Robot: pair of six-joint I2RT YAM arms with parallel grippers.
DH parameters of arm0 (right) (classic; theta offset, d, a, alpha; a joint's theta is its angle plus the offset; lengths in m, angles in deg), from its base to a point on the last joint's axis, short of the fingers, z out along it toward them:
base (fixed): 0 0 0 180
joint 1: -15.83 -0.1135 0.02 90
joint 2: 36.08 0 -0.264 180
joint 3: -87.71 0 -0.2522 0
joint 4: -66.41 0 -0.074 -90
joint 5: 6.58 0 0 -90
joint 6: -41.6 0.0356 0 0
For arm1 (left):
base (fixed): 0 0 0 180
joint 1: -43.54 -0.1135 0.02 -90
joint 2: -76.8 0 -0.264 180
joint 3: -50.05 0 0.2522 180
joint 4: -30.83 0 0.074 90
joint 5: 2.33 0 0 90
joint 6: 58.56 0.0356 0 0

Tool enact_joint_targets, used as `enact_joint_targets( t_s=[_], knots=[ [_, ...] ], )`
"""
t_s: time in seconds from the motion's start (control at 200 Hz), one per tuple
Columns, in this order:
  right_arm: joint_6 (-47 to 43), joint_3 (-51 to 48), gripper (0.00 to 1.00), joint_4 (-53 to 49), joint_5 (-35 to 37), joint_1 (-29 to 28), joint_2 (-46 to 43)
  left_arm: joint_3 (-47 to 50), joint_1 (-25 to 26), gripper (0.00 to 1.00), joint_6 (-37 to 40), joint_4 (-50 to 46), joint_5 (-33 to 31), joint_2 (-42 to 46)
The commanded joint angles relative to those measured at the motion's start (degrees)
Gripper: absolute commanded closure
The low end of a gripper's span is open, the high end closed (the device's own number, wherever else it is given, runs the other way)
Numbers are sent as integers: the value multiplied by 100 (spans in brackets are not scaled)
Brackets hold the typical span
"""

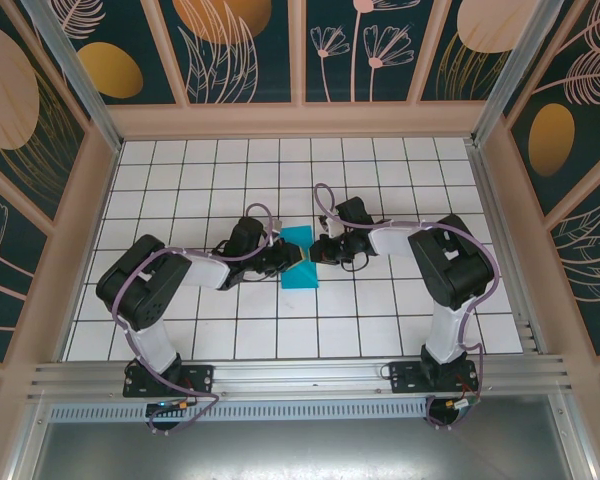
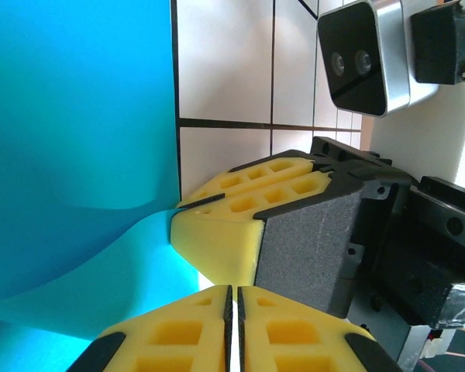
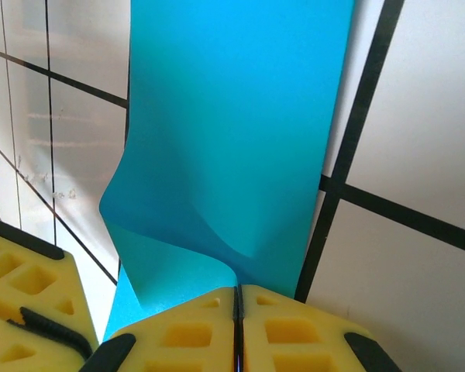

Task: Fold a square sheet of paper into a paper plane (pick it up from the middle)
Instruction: Fold the triangle a second time at the center of the table.

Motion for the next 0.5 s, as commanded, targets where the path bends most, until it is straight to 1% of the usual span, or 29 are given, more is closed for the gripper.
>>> enact_joint_targets(
  t_s=[0.0, 0.495],
  knots=[
    [-128, 56, 90, -81, 74, 49, 57, -166, 1, 86, 174, -152, -50, -110],
    [-69, -5, 90, -113, 88, 46, 56, -348, 3, 89, 270, -356, -84, -329]
  ],
)
